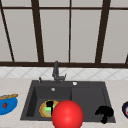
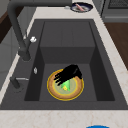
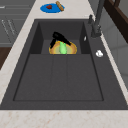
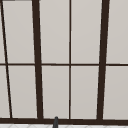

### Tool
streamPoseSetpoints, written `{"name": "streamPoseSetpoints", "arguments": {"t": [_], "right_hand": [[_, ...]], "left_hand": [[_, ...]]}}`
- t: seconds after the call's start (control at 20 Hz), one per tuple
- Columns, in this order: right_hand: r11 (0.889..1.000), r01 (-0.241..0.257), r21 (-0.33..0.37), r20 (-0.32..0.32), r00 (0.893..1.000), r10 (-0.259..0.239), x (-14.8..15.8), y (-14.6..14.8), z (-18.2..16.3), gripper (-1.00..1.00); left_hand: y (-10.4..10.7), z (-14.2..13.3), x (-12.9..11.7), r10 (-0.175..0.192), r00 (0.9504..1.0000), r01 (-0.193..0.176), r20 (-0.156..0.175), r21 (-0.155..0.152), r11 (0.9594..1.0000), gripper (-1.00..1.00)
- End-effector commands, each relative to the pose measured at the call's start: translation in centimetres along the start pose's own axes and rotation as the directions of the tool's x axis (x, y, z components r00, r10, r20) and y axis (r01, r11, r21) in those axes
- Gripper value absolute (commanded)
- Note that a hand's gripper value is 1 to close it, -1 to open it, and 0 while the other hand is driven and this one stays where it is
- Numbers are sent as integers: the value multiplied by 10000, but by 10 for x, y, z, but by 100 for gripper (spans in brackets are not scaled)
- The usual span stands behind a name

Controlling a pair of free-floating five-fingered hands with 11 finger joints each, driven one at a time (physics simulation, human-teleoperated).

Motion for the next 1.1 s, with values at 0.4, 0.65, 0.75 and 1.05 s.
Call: {"name": "streamPoseSetpoints", "arguments": {"t": [0.4, 0.65, 0.75, 1.05], "right_hand": [[10000, 0, 0, 0, 10000, 0, 0, 0, 0, 0], [10000, 0, 0, 0, 10000, 0, 0, 0, 0, 0], [10000, 0, 0, 0, 10000, 0, 0, 0, 0, 0], [10000, 0, 0, 0, 10000, 0, 0, 0, 0, 0]], "left_hand": [[-42, 0, -26, -1069, 9943, 1069, 58, -21, 9943, -100], [-35, 0, -28, -554, 9984, 555, 135, -68, 9984, 100], [-30, 1, -24, -201, 9994, 210, 282, -341, 9992, 100], [-18, 0, -18, -1099, 9939, 1100, 112, -36, 9939, 100]]}}
